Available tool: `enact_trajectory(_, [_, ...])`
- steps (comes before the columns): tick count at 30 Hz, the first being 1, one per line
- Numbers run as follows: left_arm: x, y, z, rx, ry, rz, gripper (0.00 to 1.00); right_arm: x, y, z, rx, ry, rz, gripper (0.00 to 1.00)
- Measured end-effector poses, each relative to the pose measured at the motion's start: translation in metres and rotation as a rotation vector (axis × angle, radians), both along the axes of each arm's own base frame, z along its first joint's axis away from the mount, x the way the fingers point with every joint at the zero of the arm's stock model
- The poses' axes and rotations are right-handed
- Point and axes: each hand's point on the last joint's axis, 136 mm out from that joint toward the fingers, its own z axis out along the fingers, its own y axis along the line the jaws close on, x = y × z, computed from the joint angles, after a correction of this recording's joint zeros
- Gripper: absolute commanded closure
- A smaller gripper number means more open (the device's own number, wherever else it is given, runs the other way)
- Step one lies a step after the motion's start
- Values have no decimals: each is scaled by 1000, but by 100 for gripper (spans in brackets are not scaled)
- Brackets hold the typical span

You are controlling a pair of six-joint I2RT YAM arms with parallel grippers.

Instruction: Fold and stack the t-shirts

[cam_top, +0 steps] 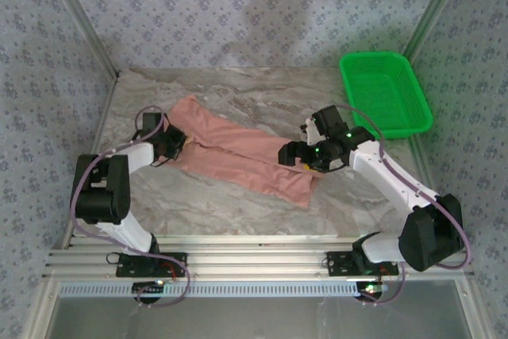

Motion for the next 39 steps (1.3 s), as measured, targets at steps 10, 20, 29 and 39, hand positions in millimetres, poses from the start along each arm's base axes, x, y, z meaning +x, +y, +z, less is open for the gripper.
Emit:
enact_trajectory(10, [-22,4,0,23,85,-11,100,1,0,0,2,-4,-2,6])
enact_trajectory(20, [-47,6,5,47,152,-34,100,4,1,0,6,-12,-3,6])
enact_trajectory(29, [-54,5,-10,64,204,-67,48,5,2,0,7,-16,-3,7])
enact_trajectory(39, [-55,67,28,119,131,52,40,5,2,0,7,-16,-3,6])
